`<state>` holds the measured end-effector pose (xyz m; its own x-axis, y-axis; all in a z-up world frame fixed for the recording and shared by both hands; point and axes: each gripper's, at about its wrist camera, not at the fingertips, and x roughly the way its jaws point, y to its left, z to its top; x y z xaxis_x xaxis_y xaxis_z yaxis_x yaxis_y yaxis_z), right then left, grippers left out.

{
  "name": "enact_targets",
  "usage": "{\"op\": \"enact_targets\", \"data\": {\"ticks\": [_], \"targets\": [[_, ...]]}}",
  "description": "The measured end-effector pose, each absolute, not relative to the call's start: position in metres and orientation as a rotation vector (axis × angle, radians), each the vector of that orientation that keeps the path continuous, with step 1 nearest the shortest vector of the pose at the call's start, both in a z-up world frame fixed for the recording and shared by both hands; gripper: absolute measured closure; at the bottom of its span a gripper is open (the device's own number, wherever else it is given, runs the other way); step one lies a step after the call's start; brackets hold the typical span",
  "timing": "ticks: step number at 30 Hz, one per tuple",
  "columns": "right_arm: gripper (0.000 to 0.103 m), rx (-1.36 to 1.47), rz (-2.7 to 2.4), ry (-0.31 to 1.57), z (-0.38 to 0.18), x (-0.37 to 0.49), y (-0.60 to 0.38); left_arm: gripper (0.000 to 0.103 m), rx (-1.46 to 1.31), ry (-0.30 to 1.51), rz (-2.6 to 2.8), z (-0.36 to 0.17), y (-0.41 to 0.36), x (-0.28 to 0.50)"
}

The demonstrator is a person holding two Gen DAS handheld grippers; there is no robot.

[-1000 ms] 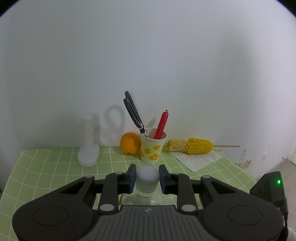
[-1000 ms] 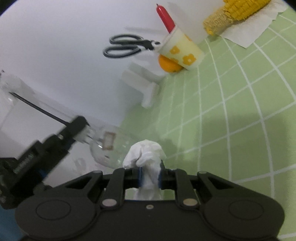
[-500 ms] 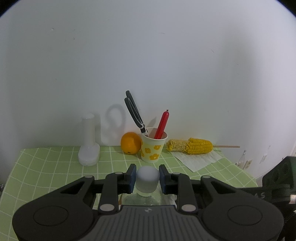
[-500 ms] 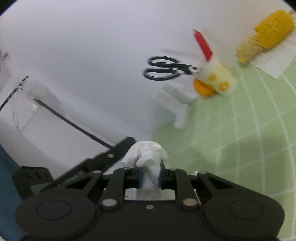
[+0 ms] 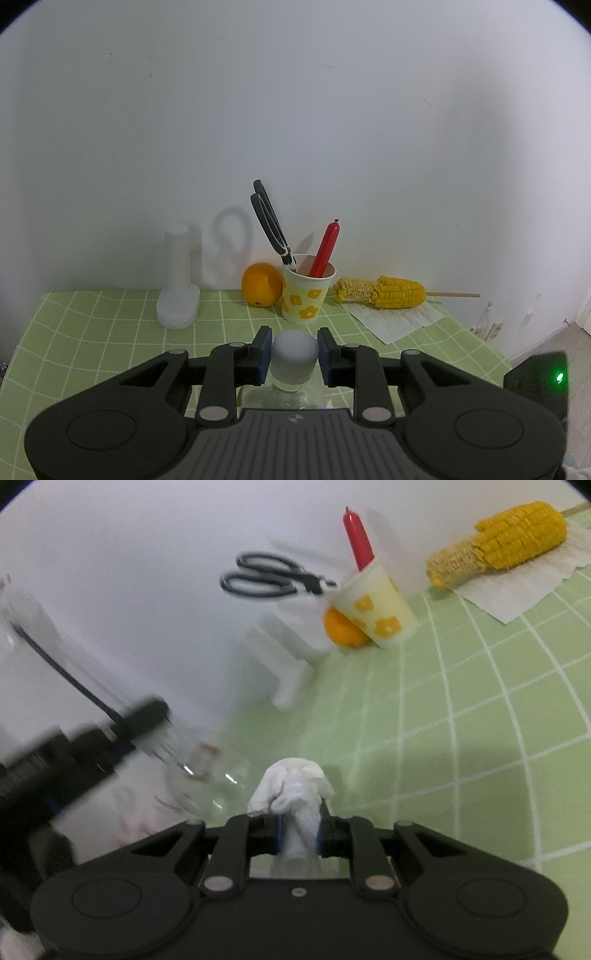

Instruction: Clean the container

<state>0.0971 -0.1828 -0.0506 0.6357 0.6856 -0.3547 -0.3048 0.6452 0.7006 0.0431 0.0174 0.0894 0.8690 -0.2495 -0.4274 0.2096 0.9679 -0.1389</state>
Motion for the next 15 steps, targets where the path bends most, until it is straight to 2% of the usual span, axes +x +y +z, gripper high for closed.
{"op": "enact_targets", "data": {"ticks": [4,10,15], "targets": [[0.087,0.635,0.614,0.658,-0.047,0.101,-0.184,0.075,-0.090,0.457,-0.245,0.089,0.018,0.044],[0.087,0.836,0.757,0.545,-0.023,0.122,-0.199,0.075,-0.096,0.456,-0.244,0.089,0.020,0.044],[0.087,0.843,0.826,0.561,-0.016,0.149,-0.184,0.075,-0.098,0.456,-0.240,0.089,0.020,0.044]]}}
